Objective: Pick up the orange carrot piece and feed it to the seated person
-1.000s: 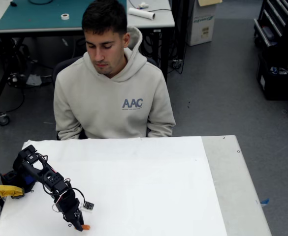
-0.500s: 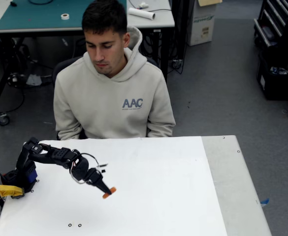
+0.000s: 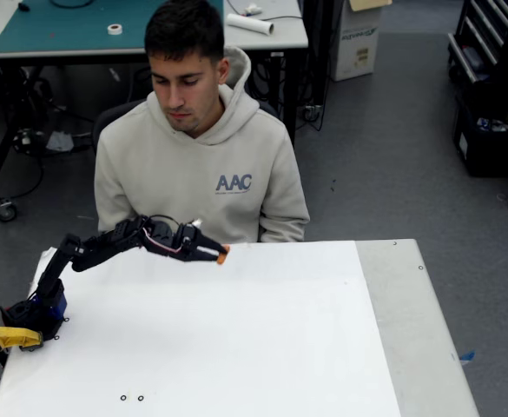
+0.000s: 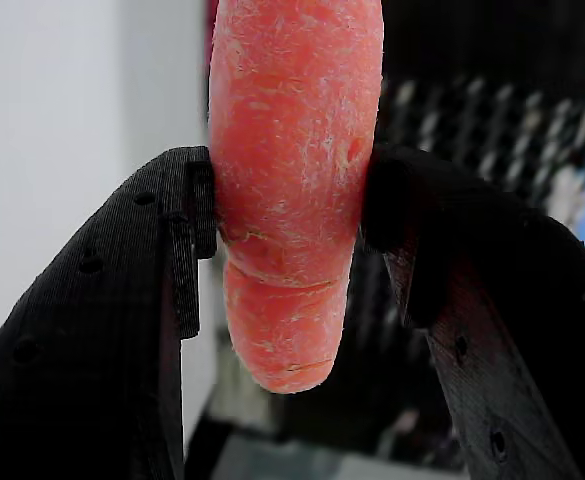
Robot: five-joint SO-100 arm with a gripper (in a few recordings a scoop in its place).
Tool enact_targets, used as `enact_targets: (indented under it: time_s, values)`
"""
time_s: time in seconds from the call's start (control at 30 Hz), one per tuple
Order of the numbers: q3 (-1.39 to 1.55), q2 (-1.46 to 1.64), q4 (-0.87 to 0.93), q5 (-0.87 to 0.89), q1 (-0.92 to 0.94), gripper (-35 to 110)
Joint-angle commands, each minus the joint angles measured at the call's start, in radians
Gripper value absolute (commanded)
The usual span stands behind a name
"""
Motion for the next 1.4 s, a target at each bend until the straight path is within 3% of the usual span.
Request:
enact_targets:
  time_s: [0.0, 0.23, 1.03, 1.37]
  values:
    - [-0.296, -0.054, 0.006, -0.018, -0.055, -3]
    - [-0.624, -0.190, -0.005, -0.018, -0.158, -3]
    - [-0.614, -0.044, -0.015, -0.006, -0.554, -3]
    - [-0.597, -0.058, -0.318, -0.015, -0.558, -3]
